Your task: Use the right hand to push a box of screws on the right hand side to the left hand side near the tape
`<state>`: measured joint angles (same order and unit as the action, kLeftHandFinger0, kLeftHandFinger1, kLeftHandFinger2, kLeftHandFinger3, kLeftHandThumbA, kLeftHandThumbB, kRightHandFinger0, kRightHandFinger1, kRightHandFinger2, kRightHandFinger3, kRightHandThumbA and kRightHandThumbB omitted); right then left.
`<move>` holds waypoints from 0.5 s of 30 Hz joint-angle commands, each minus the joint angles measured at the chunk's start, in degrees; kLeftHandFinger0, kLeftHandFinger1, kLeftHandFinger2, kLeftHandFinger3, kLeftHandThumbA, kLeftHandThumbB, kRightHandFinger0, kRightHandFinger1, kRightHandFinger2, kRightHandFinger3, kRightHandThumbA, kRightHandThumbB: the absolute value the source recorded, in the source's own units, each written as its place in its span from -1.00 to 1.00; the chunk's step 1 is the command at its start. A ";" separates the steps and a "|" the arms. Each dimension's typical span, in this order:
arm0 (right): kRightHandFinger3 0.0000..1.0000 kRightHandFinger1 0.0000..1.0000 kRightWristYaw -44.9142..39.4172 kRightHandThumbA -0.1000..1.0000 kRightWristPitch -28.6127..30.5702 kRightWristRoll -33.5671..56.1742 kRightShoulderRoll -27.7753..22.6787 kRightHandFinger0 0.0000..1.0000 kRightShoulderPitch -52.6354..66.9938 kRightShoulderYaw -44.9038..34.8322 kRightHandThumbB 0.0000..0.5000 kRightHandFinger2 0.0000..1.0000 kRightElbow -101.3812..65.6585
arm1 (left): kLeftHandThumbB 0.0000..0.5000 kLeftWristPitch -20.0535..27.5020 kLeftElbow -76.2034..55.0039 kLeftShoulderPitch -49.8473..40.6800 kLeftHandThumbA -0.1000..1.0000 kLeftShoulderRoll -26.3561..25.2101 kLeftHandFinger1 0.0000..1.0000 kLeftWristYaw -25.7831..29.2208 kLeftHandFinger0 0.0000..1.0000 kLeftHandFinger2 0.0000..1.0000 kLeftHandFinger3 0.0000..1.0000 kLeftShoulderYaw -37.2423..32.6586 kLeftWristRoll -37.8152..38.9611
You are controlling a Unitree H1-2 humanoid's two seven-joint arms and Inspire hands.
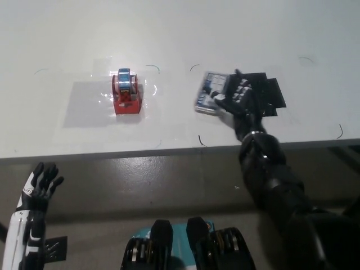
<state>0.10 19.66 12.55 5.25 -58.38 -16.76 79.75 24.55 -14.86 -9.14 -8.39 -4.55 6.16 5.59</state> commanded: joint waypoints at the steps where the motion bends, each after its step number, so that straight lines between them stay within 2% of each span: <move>1: 1.00 1.00 -2.33 1.00 -3.66 0.39 4.51 1.00 -0.66 0.98 -0.33 1.00 1.65 | -0.73 0.63 -2.02 0.28 0.82 -0.76 1.00 0.01 1.00 1.00 1.00 0.37 -0.15; 3: 1.00 1.00 -1.84 1.00 -3.29 0.22 5.02 1.00 -0.85 1.12 -0.34 1.00 1.59 | -0.73 0.51 -2.06 0.32 0.81 -0.83 1.00 0.00 1.00 1.00 1.00 0.44 0.08; 6: 1.00 1.00 -1.68 1.00 -3.33 -0.13 5.50 1.00 -1.05 1.55 -0.25 1.00 1.65 | -0.73 0.80 -1.86 0.35 0.81 -1.01 1.00 -0.05 1.00 1.00 1.00 0.66 -0.08; 15: 1.00 1.00 -1.73 1.00 -3.38 -0.93 5.47 1.00 -1.59 3.32 -0.28 1.00 1.77 | -0.69 0.74 -1.58 1.03 0.84 -1.32 1.00 -0.31 1.00 1.00 1.00 0.65 -0.17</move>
<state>-0.34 19.68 12.36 9.22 -59.05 -14.84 80.04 24.52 -15.29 -8.99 -8.56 -4.58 6.57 5.60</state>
